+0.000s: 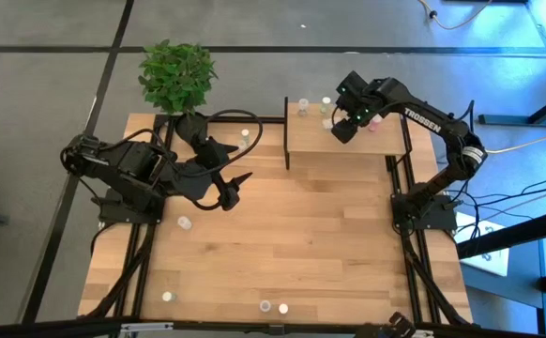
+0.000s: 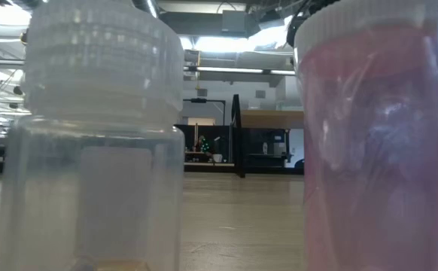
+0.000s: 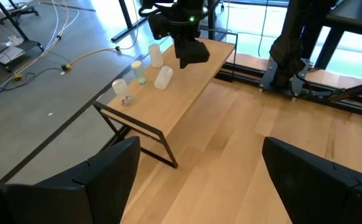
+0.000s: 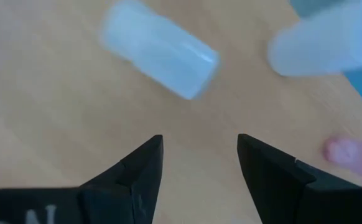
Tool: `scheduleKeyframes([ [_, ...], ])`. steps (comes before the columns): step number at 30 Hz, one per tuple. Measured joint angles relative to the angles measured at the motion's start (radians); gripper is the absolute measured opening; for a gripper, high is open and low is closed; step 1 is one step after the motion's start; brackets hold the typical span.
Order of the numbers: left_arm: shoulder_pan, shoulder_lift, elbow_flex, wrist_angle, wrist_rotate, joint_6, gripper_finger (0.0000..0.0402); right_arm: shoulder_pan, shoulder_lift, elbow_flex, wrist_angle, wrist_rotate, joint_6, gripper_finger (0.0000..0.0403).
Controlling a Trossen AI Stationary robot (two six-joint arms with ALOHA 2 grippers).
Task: Pick and place medicine bottles onto shelf by color
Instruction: Put the bottom white pill bottle aligned with the other white pill bottle on the shelf
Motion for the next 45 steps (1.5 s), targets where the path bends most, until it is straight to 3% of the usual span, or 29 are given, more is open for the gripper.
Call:
scheduleKeyframes([
  [7, 0.0, 0.0, 0.0, 0.0, 0.0, 0.001, 0.0334, 0.072, -0.049, 0.0, 0.04, -0.021, -0.184, 0.0209],
  [14, 0.0, 0.0, 0.0, 0.0, 0.0, 0.002, 0.0334, 0.105, -0.097, 0.002, 0.113, -0.084, -0.541, 0.0209],
  [18, 0.0, 0.0, 0.0, 0.0, -0.001, 0.002, 0.0334, 0.112, -0.097, 0.002, 0.127, -0.118, -0.638, 0.0209],
  [25, 0.0, 0.0, 0.0, -0.001, -0.053, 0.003, 0.0334, 0.111, -0.097, 0.002, 0.134, -0.137, -0.704, 0.0209],
  [30, 0.019, 0.0, 0.0, -0.002, -0.112, 0.004, 0.0334, 0.111, -0.097, 0.001, 0.156, -0.249, -0.709, 0.0209],
  [38, 0.124, 0.0, 0.0, -0.032, -0.042, 0.008, 0.0334, 0.11, -0.089, 0.001, 0.21, -0.254, -0.755, 0.0209],
  [45, 0.212, 0.0, 0.0, -0.025, -0.023, 0.109, 0.0334, 0.105, -0.066, 0.001, 0.223, -0.25, -0.758, 0.0209],
])
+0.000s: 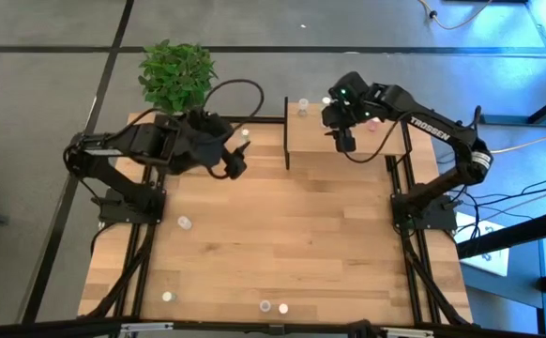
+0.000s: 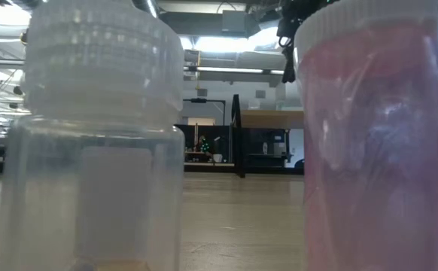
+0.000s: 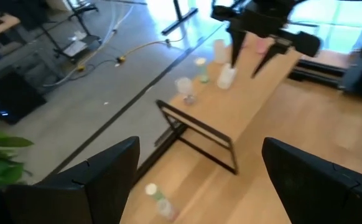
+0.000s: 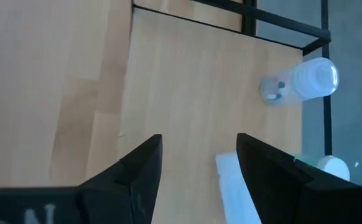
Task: Pick and place medicine bottles onto shelf by color
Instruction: Put the bottom white pill bottle aligned with the other white pill bottle on the shelf
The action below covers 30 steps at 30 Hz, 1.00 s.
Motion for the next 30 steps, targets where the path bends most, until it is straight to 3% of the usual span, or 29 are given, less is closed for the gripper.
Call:
scheduleKeyframes([
  [17, 0.187, 0.0, 0.0, 0.0, -0.004, 0.008, 0.0334, -0.065, 0.109, -0.001, 0.017, 0.073, -0.118, 0.0209],
  [30, 0.235, 0.0, 0.0, -0.001, -0.003, 0.007, 0.0334, -0.066, 0.178, -0.001, 0.021, 0.151, -0.183, 0.0209],
])
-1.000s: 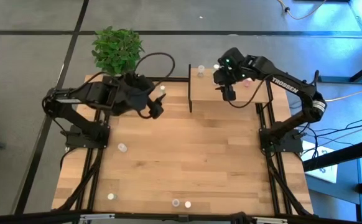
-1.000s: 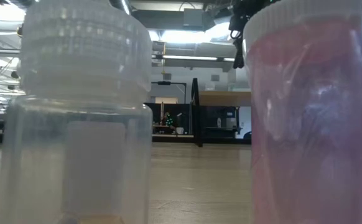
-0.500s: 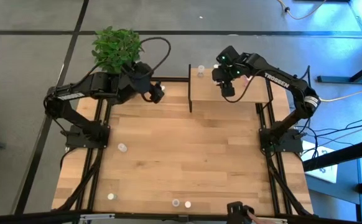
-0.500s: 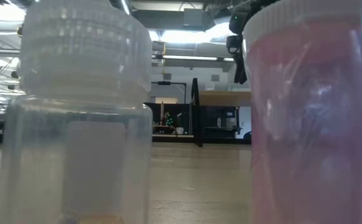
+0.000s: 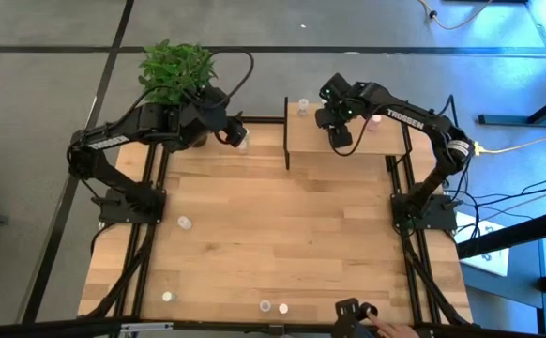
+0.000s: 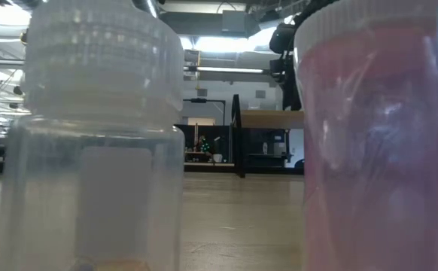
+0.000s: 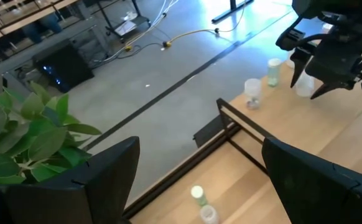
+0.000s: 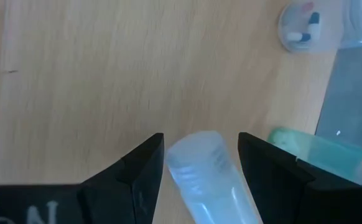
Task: Pick and place medicine bottles onto shelf by color
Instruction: Put the bottom white pill bottle aligned with the other white pill bottle on the shelf
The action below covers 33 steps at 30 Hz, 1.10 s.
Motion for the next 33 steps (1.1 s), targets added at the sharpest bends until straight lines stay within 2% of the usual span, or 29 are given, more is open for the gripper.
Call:
scheduleKeyframes([
  [8, 0.0, 0.0, 0.0, 0.0, 0.0, 0.0, 0.0334, 0.0, 0.0, 0.0, 0.002, 0.0, -0.003, 0.0209],
  [20, 0.0, 0.0, 0.0, -0.001, 0.0, 0.0, 0.0334, 0.008, -0.005, 0.0, -0.03, 0.017, -0.129, 0.0209],
  [33, 0.0, 0.0, 0.0, -0.001, 0.0, 0.0, 0.0334, 0.025, -0.008, 0.0, -0.042, 0.045, -0.168, 0.0209],
])
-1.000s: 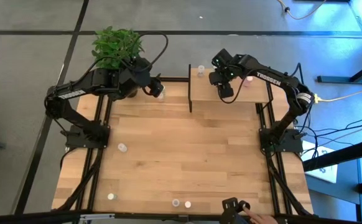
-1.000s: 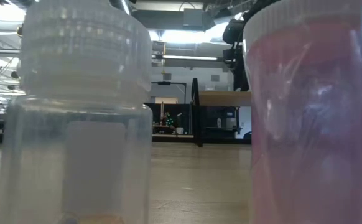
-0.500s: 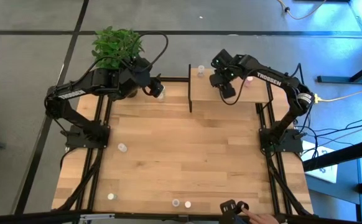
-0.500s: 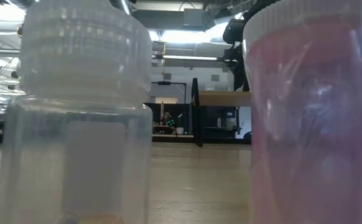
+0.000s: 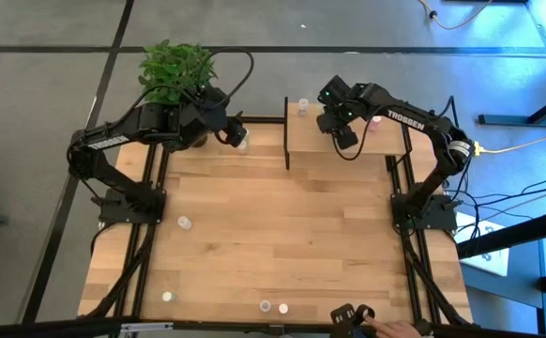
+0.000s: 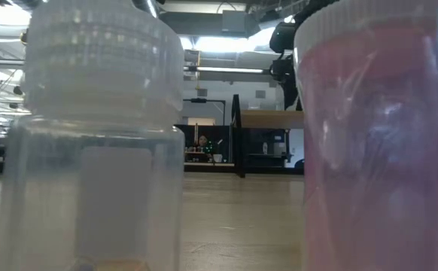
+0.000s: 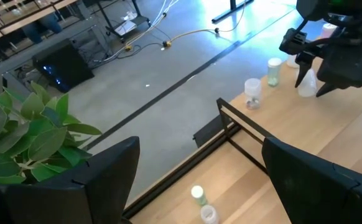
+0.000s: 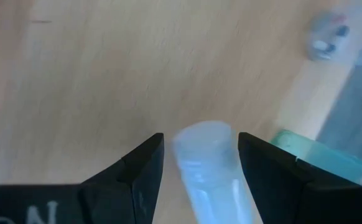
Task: Pick and place medicine bottles onto shelf by color
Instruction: Put the bottom white pill bottle aligned with the other white pill bottle on the shelf
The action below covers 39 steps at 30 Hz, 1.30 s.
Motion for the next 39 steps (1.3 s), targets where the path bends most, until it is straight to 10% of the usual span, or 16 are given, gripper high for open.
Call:
scheduleKeyframes([
  [19, 0.0, 0.0, 0.0, 0.0, 0.034, 0.0, 0.0334, 0.025, -0.009, 0.0, -0.049, 0.057, 0.025, 0.0209],
  [30, 0.0, 0.0, 0.0, -0.001, 0.045, 0.0, 0.0334, 0.053, -0.126, 0.0, -0.07, -0.04, 0.346, 0.0209],
  [39, 0.0, 0.0, 0.0, -0.004, 0.054, 0.0, 0.0334, 0.032, -0.184, 0.001, -0.023, -0.04, 0.975, 0.0209],
])
